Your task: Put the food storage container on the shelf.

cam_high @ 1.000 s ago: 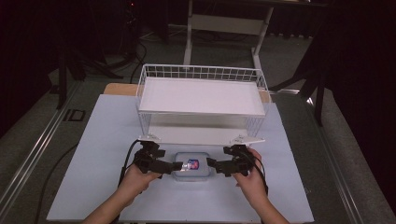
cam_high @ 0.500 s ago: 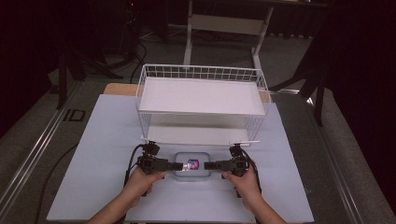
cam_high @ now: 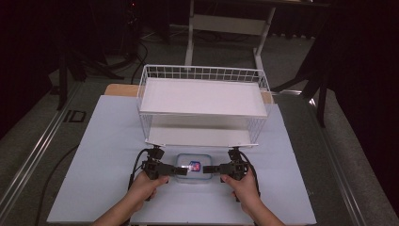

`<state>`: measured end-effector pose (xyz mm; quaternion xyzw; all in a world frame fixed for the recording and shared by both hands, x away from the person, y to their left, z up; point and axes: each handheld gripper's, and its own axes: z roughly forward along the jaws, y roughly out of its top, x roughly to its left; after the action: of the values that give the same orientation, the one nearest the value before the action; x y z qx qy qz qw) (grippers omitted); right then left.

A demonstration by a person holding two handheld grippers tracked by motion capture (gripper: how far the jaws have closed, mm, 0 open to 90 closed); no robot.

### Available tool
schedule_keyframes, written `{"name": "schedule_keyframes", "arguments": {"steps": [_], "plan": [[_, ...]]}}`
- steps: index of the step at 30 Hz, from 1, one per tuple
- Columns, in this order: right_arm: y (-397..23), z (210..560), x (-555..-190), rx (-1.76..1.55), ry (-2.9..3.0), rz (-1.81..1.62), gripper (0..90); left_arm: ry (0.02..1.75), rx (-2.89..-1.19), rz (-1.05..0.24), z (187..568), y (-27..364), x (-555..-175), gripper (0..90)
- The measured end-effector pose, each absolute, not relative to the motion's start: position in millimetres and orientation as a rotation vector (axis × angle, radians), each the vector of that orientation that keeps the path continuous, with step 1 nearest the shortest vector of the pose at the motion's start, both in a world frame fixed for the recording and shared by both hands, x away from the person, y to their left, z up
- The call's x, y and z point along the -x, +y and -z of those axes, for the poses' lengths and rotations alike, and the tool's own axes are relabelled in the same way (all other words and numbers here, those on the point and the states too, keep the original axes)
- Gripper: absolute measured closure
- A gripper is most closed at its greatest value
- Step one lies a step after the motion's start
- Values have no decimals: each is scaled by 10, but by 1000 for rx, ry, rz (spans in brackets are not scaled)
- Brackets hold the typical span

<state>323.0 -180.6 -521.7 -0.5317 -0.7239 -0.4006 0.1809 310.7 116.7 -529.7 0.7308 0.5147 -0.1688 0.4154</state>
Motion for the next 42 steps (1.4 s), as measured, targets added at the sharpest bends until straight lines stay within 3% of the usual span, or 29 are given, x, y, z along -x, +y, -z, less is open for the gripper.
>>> {"name": "schedule_keyframes", "arguments": {"steps": [12,22,36,42], "plan": [[-1773,5132,-3054,1486,-2146,1220,455,1308,-1888,266,5124,1104,-2878,426],[-1736,4995,-2949,1486,-2253,1297,450,1285,-1911,110,5018,1017,-2735,433],[-1785,4586,-3258,1491,-2316,1476,447,1199,-1825,-11,4620,973,-3153,444],[-1824,4582,-3418,1514,-2296,1514,442,1179,-1824,-32,4647,933,-3317,444]]}}
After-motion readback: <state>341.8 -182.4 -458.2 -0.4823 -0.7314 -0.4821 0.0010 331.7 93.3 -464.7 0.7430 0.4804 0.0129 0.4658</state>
